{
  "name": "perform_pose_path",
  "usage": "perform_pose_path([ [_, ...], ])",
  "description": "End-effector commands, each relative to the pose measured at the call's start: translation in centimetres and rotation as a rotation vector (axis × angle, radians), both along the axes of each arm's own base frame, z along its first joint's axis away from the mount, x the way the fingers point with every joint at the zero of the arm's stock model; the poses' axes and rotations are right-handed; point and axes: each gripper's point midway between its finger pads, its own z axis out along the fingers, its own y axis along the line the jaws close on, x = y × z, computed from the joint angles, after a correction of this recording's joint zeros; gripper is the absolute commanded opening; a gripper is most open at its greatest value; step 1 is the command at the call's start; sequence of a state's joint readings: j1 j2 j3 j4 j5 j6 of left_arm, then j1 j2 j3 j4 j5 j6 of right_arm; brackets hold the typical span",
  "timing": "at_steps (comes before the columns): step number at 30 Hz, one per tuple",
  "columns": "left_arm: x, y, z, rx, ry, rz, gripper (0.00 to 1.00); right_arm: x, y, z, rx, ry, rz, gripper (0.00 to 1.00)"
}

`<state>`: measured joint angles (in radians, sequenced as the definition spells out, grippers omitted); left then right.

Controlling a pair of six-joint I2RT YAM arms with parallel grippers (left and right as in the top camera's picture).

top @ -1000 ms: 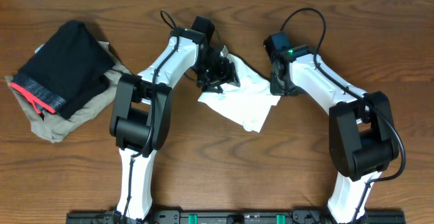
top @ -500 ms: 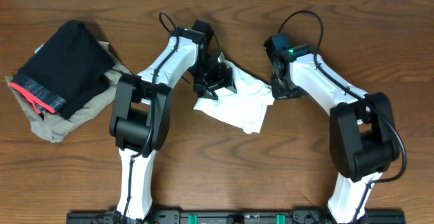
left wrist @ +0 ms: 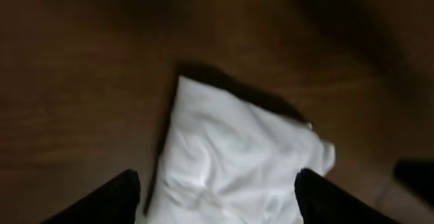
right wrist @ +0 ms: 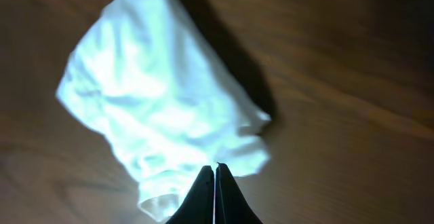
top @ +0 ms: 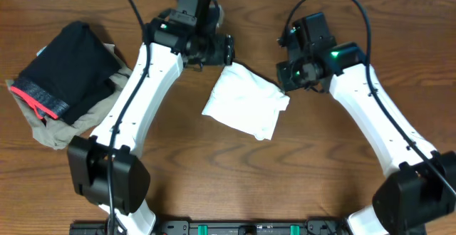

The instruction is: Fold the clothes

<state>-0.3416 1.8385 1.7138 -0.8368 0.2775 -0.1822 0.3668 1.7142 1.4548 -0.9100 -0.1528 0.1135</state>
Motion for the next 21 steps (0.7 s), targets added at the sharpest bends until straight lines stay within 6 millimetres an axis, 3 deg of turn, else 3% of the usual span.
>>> perform_pose_path([
  [1, 1.4, 1.1, -3.3, 0.067, 0.029, 0.026, 0.76, -1.4, 2.3, -2.6, 0.044, 0.090, 0.090, 0.02],
  [6, 2.4, 0.4, -6.8, 0.067, 0.073, 0.016, 0.77, -2.3, 3.7, -6.2, 0.015, 0.182, 0.124, 0.02],
  [10, 1.7, -1.3, -10.7, 0.003, 0.188, -0.026, 0.78, -2.8, 3.8, -8.7, -0.010, 0.250, 0.118, 0.02],
  [14, -1.0, -2.1, -14.7, -0.055, 0.407, 0.016, 0.78, -2.5, 2.7, -10.4, -0.070, 0.267, 0.092, 0.02],
  [18, -4.4, -1.3, -18.2, -0.029, 0.653, 0.156, 0.78, -0.2, -0.5, -11.2, -0.216, 0.192, -0.020, 0.07],
  [21, -5.6, -2.2, -17.9, -0.119, 0.758, 0.167, 0.78, 1.5, -1.6, -11.0, -0.258, 0.124, -0.059, 0.22],
])
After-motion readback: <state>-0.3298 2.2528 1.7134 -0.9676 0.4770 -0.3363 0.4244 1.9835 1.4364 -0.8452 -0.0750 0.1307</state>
